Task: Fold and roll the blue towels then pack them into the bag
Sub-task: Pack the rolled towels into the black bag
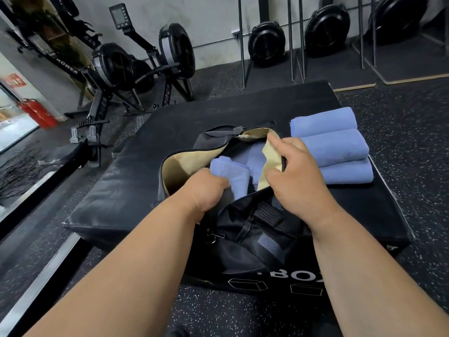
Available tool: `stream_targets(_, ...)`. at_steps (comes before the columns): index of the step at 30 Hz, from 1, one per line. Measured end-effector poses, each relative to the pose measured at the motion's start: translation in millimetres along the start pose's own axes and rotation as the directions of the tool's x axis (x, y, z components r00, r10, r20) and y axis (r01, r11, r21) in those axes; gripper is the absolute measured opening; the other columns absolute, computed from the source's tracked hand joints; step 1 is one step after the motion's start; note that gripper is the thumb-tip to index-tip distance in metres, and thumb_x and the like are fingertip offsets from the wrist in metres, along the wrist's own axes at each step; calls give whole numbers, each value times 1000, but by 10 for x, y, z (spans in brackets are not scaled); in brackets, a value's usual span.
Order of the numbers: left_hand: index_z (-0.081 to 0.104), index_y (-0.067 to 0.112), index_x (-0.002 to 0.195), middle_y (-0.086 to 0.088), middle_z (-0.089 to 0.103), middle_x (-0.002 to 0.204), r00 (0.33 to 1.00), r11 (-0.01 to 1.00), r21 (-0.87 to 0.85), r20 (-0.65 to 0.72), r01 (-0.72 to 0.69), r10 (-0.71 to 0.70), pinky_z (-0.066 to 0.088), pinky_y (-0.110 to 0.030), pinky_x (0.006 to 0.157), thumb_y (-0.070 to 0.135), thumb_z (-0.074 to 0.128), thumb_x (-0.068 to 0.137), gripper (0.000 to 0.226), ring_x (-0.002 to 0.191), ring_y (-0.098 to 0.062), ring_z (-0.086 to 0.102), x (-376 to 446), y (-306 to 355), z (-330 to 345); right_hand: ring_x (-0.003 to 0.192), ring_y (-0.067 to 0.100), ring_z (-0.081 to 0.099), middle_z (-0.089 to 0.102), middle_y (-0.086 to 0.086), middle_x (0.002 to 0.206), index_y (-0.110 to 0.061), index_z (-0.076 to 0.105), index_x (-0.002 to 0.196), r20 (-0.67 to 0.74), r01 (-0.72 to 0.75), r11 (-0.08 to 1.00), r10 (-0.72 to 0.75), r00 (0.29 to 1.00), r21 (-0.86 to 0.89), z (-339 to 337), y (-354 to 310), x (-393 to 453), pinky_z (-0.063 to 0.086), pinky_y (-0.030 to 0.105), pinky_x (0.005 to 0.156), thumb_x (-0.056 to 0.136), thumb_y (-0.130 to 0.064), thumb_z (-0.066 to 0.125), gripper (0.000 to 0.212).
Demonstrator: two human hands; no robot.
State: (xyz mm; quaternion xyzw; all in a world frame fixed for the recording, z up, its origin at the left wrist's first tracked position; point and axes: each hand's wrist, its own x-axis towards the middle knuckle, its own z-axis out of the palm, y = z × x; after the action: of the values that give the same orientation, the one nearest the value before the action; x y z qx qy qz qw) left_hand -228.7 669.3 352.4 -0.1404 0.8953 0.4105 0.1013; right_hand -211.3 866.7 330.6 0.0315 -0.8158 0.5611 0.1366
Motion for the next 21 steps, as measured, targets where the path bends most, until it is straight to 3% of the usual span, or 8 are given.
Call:
stream_targets(7, 59, 13, 92, -5, 62, 109, 879, 868, 430, -278, -247, 388, 45, -36, 64, 17, 59, 83, 10, 87, -29, 64, -512, 186, -337, 119, 4, 57, 52, -16, 130, -24, 59, 150, -4, 41, 998, -41, 999, 50, -51, -16, -139, 43, 21, 110, 93, -2, 58, 61)
stream_targets(10, 57, 15, 99, -3, 48, 144, 914, 808, 556, -194, -196, 356, 47, -34, 88, 21, 61, 88, 13, 130, -24, 56, -406, 187, -402, 120, 2, 55, 52, -16, 130, -24, 57, 151, -2, 62, 998, -62, 998, 26, -66, -39, -167, 40, 16, 109, 97, -5, 58, 58)
stream_targets(12, 54, 18, 89, -3, 56, 140, 934, 755, 628, -123, -188, 334, 47, -34, 95, 19, 60, 91, 6, 150, -21, 37, -308, 195, -411, 120, 1, 54, 51, -17, 130, -25, 55, 152, 9, 61, 998, -62, 998, 15, -78, -39, -164, 39, 17, 110, 98, -6, 58, 58)
stream_targets(13, 52, 19, 82, -5, 61, 131, 936, 738, 650, -116, -181, 333, 48, -34, 91, 18, 60, 90, 11, 145, -23, 44, -254, 187, -416, 120, 1, 54, 50, -18, 131, -26, 54, 153, 18, 52, 999, -52, 998, 12, -84, -38, -157, 39, 16, 110, 98, -6, 57, 59)
stream_targets(15, 49, 17, 76, -8, 63, 107, 942, 731, 668, -137, -141, 307, 46, -33, 72, 16, 62, 87, 17, 104, -32, 64, -154, 179, -425, 123, -2, 52, 48, -21, 134, -28, 52, 154, 37, 33, 999, -33, 999, 18, -95, -34, -140, 37, 14, 110, 99, -8, 56, 59)
stream_targets(17, 51, 13, 77, -9, 61, 95, 947, 722, 681, -136, -123, 290, 42, -32, 63, 16, 62, 87, 15, 83, -31, 62, -100, 201, -434, 127, -4, 49, 46, -23, 137, -29, 51, 154, 53, 33, 999, -34, 998, 26, -87, -16, -121, 35, 10, 109, 99, -7, 56, 60)
stream_targets(19, 54, 13, 82, -10, 61, 110, 957, 715, 690, -119, -111, 264, 45, -32, 68, 18, 60, 89, 11, 92, -29, 63, -75, 230, -447, 127, -6, 48, 46, -24, 137, -30, 51, 154, 61, 31, 999, -33, 998, 35, -75, 5, -91, 32, 4, 105, 99, -7, 55, 60)
stream_targets(21, 58, 13, 95, -7, 55, 130, 967, 711, 695, -97, -104, 236, 48, -34, 81, 19, 59, 93, 7, 124, -25, 56, -69, 259, -462, 127, -8, 47, 45, -26, 137, -31, 51, 154, 74, 25, 999, -27, 997, 35, -53, 14, -60, 29, -2, 100, 100, -7, 55, 60)
